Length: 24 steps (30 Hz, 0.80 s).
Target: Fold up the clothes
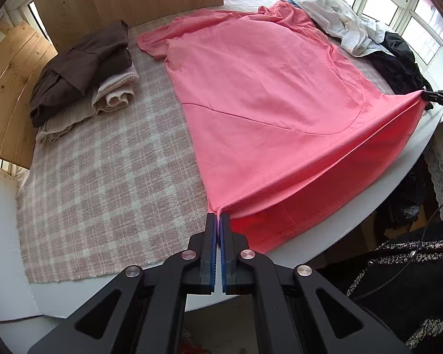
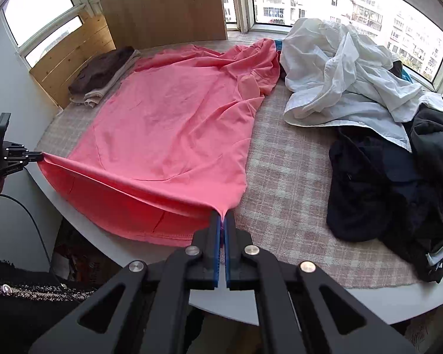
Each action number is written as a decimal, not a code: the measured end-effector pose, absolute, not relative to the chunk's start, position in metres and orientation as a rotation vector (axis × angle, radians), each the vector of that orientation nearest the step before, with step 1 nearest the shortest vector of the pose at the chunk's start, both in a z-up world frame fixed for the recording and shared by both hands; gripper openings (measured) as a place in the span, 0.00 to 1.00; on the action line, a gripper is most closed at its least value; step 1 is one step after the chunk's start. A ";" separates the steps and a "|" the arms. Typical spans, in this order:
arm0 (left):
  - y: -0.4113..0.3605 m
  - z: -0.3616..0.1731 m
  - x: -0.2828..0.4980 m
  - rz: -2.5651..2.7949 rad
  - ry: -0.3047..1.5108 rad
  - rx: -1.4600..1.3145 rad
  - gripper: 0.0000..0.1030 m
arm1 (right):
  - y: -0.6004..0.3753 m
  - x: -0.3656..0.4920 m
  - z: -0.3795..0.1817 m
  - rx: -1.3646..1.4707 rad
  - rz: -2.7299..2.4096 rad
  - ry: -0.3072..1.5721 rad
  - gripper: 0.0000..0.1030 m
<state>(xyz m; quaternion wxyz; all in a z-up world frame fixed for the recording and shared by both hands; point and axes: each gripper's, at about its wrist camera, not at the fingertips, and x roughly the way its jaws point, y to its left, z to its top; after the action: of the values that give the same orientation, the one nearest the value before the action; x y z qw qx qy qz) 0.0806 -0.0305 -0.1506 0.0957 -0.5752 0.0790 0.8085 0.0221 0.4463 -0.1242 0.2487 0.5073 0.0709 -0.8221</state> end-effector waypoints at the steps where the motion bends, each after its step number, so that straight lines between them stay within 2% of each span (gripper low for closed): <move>1: -0.029 -0.148 0.080 2.393 0.245 -1.700 0.01 | 0.448 0.024 -0.124 1.387 -2.235 0.189 0.02; 7: -0.021 -0.166 0.106 2.298 0.250 -1.793 0.02 | 0.461 0.046 -0.161 1.529 -2.177 0.157 0.02; 13: -0.023 -0.194 0.125 2.212 0.132 -1.869 0.05 | 0.477 0.049 -0.204 1.747 -2.068 0.157 0.04; 16: -0.038 -0.190 0.124 2.260 0.059 -1.874 0.07 | 0.487 0.047 -0.198 1.697 -2.093 0.063 0.14; 18: -0.044 -0.191 0.118 2.273 0.000 -1.871 0.10 | 0.494 0.041 -0.191 1.637 -2.148 -0.017 0.39; 20: -0.046 -0.195 0.110 2.269 -0.052 -1.867 0.19 | 0.496 0.036 -0.192 1.619 -2.162 -0.035 0.42; 22: -0.039 -0.204 0.102 2.239 -0.056 -1.878 0.35 | 0.494 0.033 -0.197 1.618 -2.160 -0.014 0.42; 24: -0.034 -0.213 0.095 2.214 -0.053 -1.891 0.35 | 0.489 0.032 -0.203 1.618 -2.156 0.013 0.42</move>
<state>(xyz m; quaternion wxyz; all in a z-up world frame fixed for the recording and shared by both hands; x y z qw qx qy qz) 0.0949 -0.0336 -0.2129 0.1144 -0.6451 -0.0180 0.7552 0.0316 0.4894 -0.2032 0.2209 0.5854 0.0045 -0.7801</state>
